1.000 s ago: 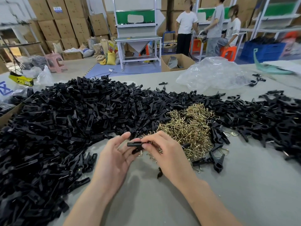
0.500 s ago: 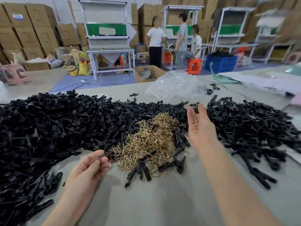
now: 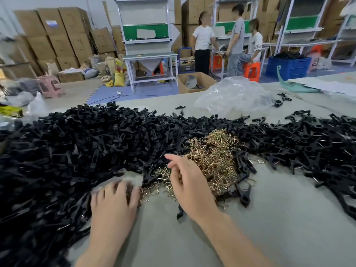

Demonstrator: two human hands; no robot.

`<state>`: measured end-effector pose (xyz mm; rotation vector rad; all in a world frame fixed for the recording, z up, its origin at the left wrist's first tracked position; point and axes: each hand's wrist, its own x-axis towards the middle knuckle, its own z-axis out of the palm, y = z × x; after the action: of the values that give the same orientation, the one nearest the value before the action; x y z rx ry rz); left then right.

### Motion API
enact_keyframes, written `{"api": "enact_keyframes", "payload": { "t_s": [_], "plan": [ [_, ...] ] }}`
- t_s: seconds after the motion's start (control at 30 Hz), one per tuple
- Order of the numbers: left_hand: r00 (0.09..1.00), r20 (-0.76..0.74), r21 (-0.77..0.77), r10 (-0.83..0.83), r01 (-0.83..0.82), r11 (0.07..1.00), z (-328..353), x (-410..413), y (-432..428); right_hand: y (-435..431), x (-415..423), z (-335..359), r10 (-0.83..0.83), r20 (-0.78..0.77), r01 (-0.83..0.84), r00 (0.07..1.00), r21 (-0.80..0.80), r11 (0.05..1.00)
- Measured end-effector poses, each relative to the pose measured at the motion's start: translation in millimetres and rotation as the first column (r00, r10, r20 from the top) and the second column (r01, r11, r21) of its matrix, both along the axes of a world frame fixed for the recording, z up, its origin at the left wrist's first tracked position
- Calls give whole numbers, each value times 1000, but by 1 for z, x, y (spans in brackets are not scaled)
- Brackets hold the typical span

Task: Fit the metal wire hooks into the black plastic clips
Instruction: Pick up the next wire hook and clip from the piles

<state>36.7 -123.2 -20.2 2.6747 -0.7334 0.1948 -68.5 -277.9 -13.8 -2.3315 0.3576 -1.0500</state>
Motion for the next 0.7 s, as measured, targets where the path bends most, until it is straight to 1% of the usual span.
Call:
{"api": "enact_keyframes", "payload": {
  "t_s": [0.1, 0.17, 0.3, 0.37, 0.43, 0.5, 0.53, 0.6, 0.63, 0.7],
  "plan": [
    [998, 20, -3, -56, 56, 998, 3, 1, -1, 0, -2, -3, 6, -44, -10, 999, -90, 996],
    [997, 41, -5, -72, 72, 997, 4, 3, -4, -1, -3, -3, 0, -68, -7, 998, -95, 995],
    [994, 56, -89, -98, 103, 991, 1, 5, -9, 0, 0, -1, -14, -105, 0, 994, -129, 992],
    [990, 110, -106, -90, 102, 989, 0, 4, -11, 0, 1, -2, -17, -113, 2, 993, -134, 991],
    [979, 202, -109, -8, 30, 994, 1, 6, -9, -1, 2, -4, -14, -117, -1, 993, -127, 992],
    [946, 281, -89, 161, -141, 986, 1, 14, -2, -1, 1, -4, -11, -118, -3, 993, -115, 993],
    [934, 266, -77, 237, -225, 971, 1, 17, 4, -2, 0, -4, -11, -116, -1, 993, -108, 994],
    [936, 152, -43, 317, -314, 948, 2, 21, 12, -2, 0, -3, -10, -121, -2, 993, -101, 995],
    [938, 112, -26, 328, -327, 945, 2, 22, 15, -2, 1, -3, -8, -127, -5, 992, -100, 995],
    [942, 103, -19, 318, -318, 948, 2, 21, 15, -1, 0, -3, -5, -133, -9, 991, -102, 995]
  ]
}}
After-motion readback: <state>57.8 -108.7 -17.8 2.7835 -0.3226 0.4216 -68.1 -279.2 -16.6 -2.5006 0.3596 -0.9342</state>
